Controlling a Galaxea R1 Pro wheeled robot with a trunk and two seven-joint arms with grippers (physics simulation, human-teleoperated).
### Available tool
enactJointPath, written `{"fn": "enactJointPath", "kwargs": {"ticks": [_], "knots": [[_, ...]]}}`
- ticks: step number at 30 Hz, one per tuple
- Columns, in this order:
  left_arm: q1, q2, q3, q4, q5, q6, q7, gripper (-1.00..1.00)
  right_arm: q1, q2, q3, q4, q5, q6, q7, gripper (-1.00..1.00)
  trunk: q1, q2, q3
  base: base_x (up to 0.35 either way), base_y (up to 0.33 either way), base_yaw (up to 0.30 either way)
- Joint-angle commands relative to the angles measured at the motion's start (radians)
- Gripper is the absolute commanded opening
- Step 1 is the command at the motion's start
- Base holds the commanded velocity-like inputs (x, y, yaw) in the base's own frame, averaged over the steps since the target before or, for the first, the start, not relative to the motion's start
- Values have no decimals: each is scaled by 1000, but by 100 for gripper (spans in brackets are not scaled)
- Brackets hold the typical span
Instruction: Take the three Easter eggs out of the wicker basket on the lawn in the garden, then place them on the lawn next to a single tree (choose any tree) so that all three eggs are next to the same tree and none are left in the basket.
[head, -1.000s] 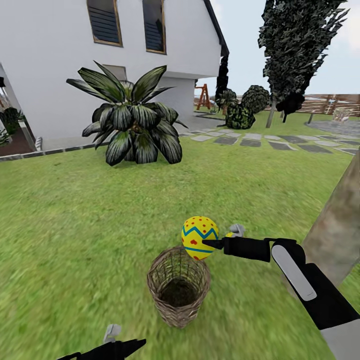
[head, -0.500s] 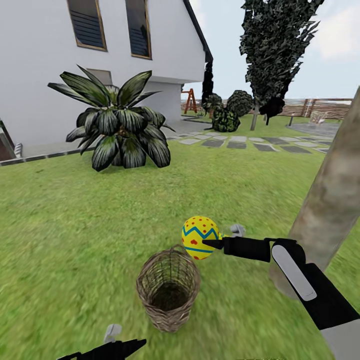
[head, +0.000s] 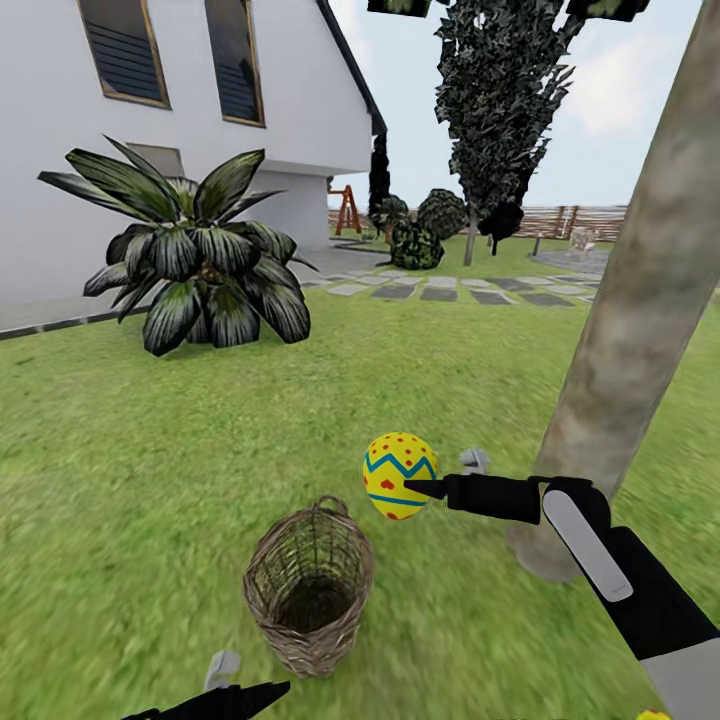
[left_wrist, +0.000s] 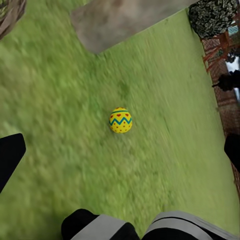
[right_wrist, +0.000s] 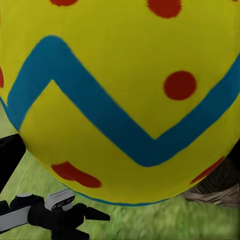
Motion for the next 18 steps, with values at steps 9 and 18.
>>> {"fn": "enactJointPath", "kwargs": {"ticks": [9,18], "knots": [[-1,1,-6,2,10,11,-1,100,-1,1,1,2,4,2,7,-100,0,0,11,0,0,-222],[0,-3,-11,2,6,9,-1,100,-1,-1,1,2,5,2,3,-100,0,0,23,-5,-108,-223]]}}
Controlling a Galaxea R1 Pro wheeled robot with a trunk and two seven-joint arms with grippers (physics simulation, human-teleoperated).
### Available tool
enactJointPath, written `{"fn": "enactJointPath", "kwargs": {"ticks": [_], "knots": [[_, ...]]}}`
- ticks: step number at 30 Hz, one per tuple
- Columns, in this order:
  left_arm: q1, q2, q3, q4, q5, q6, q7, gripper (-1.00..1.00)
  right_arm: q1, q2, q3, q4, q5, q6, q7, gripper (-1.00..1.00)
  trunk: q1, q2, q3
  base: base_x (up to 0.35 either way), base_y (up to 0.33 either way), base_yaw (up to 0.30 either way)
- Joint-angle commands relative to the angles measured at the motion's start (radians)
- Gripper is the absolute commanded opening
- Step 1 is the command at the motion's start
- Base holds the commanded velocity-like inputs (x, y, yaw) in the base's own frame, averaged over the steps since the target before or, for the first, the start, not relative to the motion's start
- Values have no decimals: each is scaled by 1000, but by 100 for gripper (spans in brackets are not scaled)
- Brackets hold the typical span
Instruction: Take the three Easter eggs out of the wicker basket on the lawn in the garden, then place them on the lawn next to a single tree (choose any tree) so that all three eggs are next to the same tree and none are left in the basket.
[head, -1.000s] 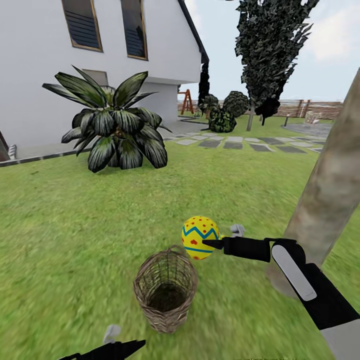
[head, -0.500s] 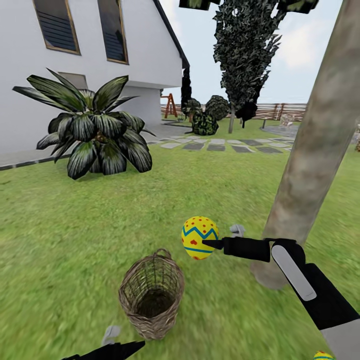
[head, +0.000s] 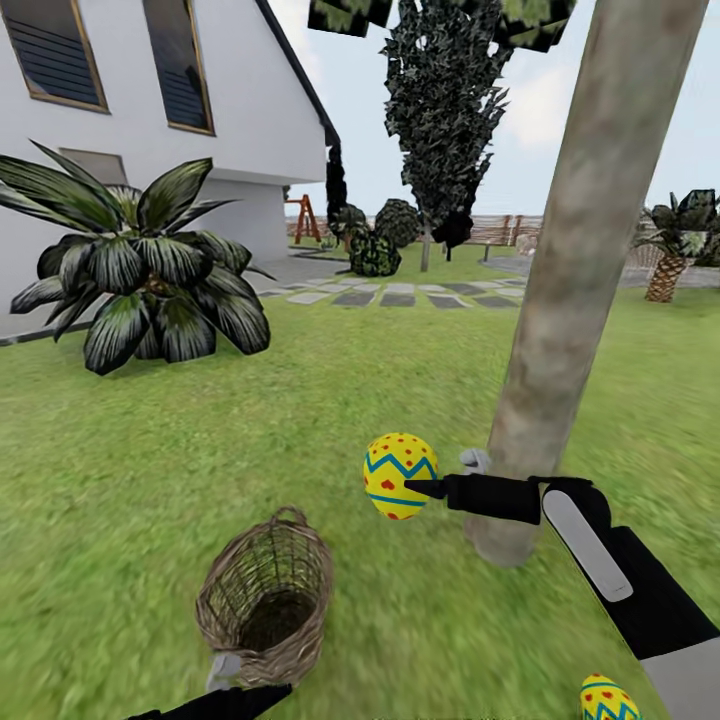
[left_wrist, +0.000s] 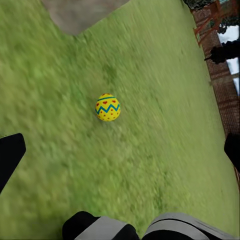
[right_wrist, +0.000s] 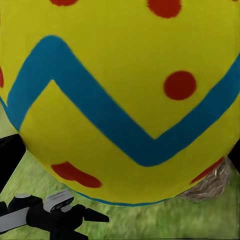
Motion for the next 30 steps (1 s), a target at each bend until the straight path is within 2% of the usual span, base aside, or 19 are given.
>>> {"fn": "enactJointPath", "kwargs": {"ticks": [1,13,30], "knots": [[0,1,-7,-1,10,11,-3,100,-1,0,1,1,4,2,8,-100,0,0,0,-90,-290,-226],[0,2,-9,-1,8,10,2,100,-1,1,1,11,8,2,7,-100,0,0,15,-226,-206,-226],[-1,3,-8,21,8,3,2,100,-1,1,-1,22,9,2,7,-100,0,0,37,-8,-5,-226]]}}
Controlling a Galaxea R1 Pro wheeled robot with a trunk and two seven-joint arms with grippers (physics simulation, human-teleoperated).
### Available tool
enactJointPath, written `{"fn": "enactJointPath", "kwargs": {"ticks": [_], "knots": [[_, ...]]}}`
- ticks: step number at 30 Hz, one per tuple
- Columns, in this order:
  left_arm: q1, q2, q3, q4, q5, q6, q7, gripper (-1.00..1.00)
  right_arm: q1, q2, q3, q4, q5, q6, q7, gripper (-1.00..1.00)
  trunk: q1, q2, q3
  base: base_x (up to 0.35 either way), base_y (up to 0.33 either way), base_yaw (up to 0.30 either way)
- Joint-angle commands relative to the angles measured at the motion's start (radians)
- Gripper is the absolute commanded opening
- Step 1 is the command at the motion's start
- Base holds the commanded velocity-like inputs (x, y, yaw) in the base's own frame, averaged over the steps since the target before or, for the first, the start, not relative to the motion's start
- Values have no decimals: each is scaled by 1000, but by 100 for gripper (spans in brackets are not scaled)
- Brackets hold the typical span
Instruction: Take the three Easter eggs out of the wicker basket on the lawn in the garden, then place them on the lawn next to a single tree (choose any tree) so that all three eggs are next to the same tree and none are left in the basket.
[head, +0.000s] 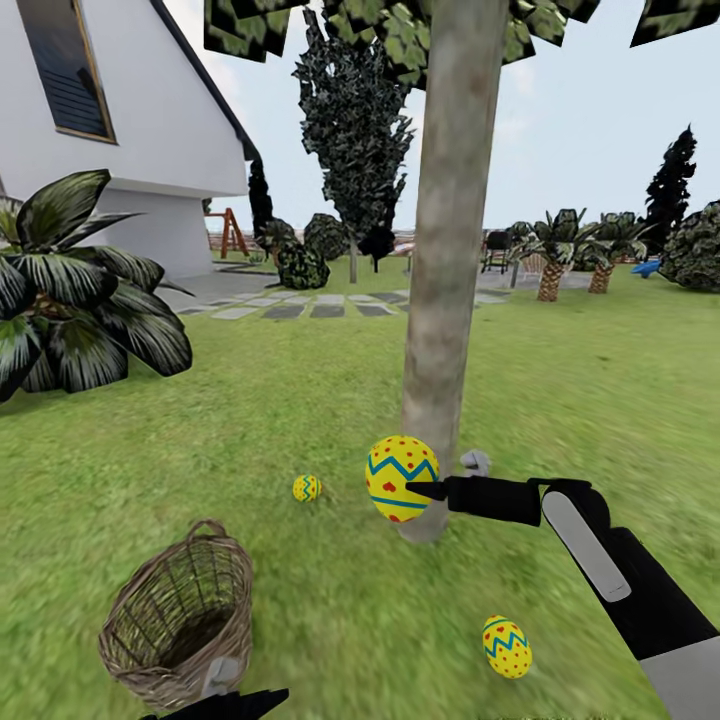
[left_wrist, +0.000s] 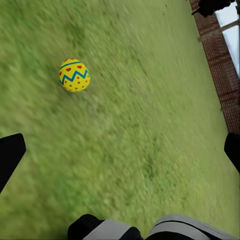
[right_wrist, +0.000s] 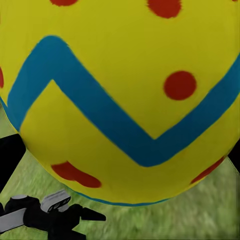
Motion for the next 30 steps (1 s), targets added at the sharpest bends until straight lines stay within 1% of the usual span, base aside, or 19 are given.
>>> {"fn": "enactJointPath", "kwargs": {"ticks": [1,21,26,30], "knots": [[0,1,-6,-1,10,10,-3,100,-1,0,1,0,4,2,8,-100,0,-1,0,0,0,-226],[-1,0,-7,-1,9,12,-8,100,-1,-5,-4,13,-8,1,17,-100,0,-1,25,0,0,-228],[0,-4,-8,-1,9,12,-7,100,-1,-5,-6,13,-9,0,19,-100,0,-1,26,0,0,-19],[0,-3,-8,0,9,10,-7,100,-1,-5,-6,13,-10,-19,15,-100,0,-1,26,0,-5,0]]}}
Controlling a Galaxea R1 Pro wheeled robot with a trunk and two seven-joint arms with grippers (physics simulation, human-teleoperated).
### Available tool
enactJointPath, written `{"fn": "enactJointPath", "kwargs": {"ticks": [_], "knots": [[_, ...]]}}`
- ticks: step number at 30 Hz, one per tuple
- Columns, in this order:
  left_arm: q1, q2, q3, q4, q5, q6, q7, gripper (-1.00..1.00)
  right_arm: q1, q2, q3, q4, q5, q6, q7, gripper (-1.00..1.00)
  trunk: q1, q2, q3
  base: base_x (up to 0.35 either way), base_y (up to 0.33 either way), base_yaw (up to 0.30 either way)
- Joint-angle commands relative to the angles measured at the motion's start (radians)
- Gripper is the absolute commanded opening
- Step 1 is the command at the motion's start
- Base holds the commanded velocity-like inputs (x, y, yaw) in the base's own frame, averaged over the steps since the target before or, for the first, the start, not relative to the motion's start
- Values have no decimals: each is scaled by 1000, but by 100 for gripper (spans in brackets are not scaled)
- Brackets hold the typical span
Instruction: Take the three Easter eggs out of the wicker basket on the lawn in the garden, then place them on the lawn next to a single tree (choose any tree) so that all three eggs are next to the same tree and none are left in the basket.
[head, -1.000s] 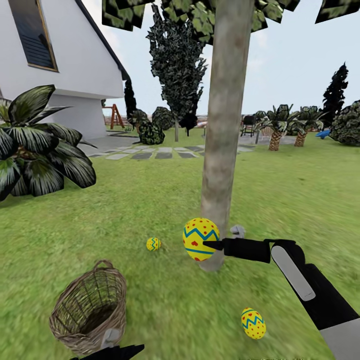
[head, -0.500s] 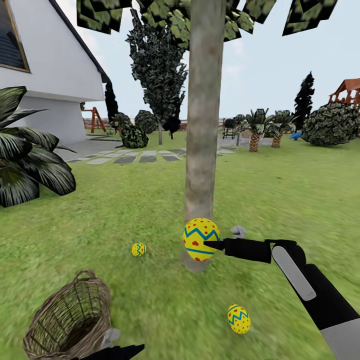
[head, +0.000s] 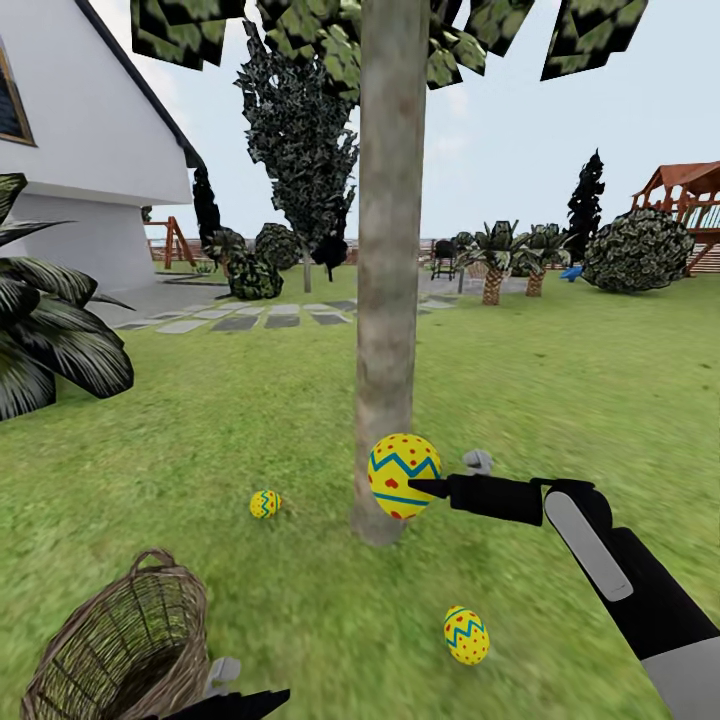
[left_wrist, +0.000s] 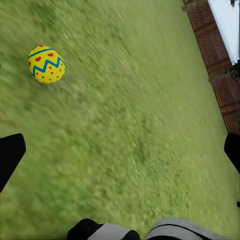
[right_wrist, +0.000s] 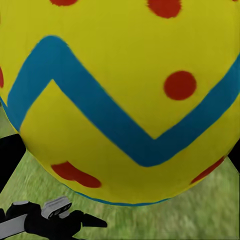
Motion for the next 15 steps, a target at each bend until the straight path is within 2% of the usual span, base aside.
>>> {"fn": "enactJointPath", "kwargs": {"ticks": [1,4,15], "knots": [[-1,0,-6,0,10,10,-2,100,-1,0,1,1,3,2,7,-100,0,-1,-1,0,-137,0],[0,0,-7,0,10,10,-2,100,-1,2,2,1,3,1,8,-100,0,-1,-1,0,-259,-73],[-1,3,-7,-1,10,10,-1,100,-1,3,2,3,6,1,8,-100,0,-1,6,0,-301,-277]]}}
